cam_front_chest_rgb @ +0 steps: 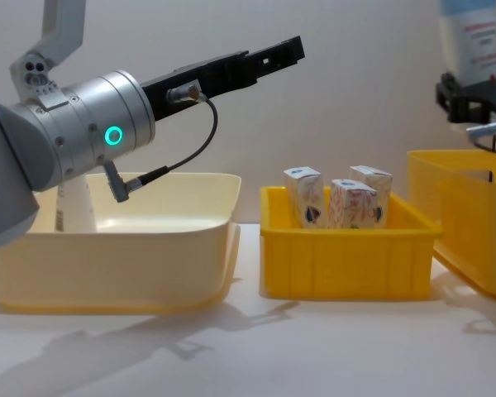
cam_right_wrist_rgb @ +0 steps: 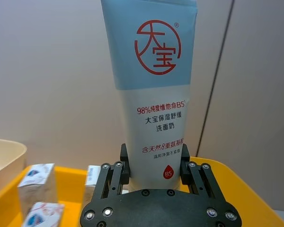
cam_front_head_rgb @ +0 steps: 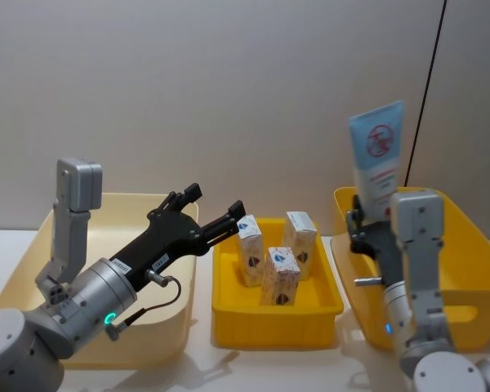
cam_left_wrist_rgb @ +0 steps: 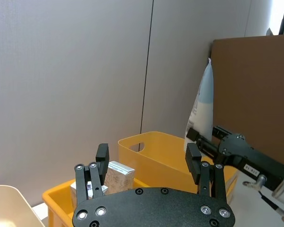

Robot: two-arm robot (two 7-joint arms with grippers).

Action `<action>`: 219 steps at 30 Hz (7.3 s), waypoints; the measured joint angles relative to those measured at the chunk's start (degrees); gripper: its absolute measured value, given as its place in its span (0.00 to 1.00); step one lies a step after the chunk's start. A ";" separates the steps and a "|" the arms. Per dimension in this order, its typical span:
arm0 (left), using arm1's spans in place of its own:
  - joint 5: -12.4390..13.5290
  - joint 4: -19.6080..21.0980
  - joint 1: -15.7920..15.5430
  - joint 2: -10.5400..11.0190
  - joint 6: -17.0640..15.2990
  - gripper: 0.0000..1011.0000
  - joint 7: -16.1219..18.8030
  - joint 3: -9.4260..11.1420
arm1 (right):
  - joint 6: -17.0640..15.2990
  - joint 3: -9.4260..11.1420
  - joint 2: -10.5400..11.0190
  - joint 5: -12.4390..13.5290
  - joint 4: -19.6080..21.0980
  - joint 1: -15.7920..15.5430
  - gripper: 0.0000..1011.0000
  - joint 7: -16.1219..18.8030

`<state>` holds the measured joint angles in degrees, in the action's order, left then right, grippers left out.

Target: Bimanual collaborative sorting of washing and personal care products

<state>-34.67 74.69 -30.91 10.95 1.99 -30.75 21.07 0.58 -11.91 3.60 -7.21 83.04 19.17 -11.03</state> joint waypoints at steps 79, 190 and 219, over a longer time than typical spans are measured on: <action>0.00 0.00 0.00 0.00 0.00 0.99 0.00 0.00 | -15.80 8.99 -1.36 -2.43 -1.36 -0.01 0.99 -4.23; 23.20 18.49 17.33 10.94 -2.79 0.99 30.13 4.95 | -6.66 -3.47 12.05 22.55 13.06 -11.30 0.99 16.17; 23.19 18.48 17.32 10.94 -2.78 0.99 30.12 4.95 | -11.76 -6.83 3.97 18.74 -3.58 2.62 0.99 14.21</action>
<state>-11.48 93.17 -13.59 21.89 -0.79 -0.63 26.03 -11.19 -18.74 7.57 11.53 79.46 21.79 3.18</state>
